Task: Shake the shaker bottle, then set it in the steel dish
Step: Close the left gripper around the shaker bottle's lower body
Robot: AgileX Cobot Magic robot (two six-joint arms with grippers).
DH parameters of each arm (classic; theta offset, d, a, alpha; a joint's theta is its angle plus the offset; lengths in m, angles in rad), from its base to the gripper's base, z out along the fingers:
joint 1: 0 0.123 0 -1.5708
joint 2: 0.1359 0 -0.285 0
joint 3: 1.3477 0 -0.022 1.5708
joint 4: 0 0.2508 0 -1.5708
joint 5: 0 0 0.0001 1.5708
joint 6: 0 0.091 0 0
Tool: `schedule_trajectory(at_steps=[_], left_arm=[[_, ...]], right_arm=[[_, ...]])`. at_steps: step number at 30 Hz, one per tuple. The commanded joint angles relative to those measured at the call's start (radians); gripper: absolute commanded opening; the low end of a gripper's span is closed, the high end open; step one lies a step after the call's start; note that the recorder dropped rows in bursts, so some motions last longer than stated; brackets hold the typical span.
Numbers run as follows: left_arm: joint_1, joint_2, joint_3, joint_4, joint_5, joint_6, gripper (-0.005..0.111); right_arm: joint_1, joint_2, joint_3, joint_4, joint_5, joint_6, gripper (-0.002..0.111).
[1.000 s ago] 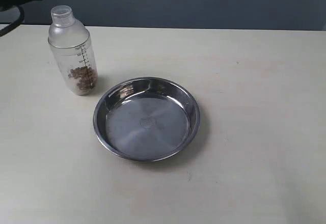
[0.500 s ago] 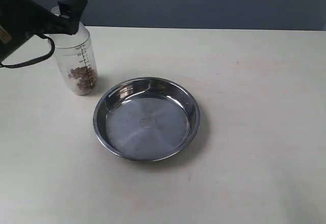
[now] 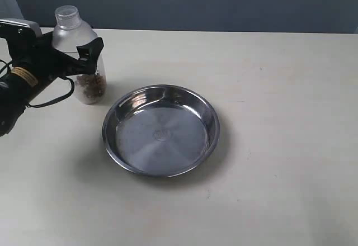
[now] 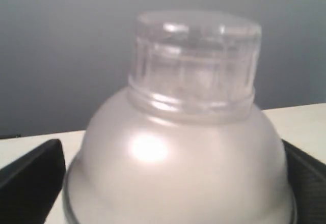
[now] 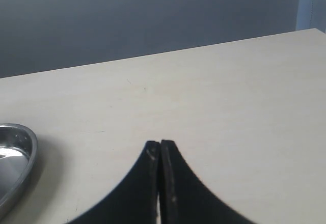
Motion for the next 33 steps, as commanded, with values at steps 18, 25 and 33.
schedule_trajectory(at_steps=[18,25,33], left_arm=[[0.002,0.149,-0.086,0.076,-0.003,-0.042,0.104],[0.002,0.154,-0.086,0.076,-0.003,-0.042,0.079],[0.002,0.154,-0.086,0.091,-0.003,-0.016,0.039]], right_arm=[[-0.005,-0.003,0.001,-0.001,-0.014,0.000,-0.001],[-0.005,-0.003,0.001,-0.001,-0.014,0.000,-0.001],[-0.005,-0.003,0.001,-0.001,-0.014,0.000,-0.001]])
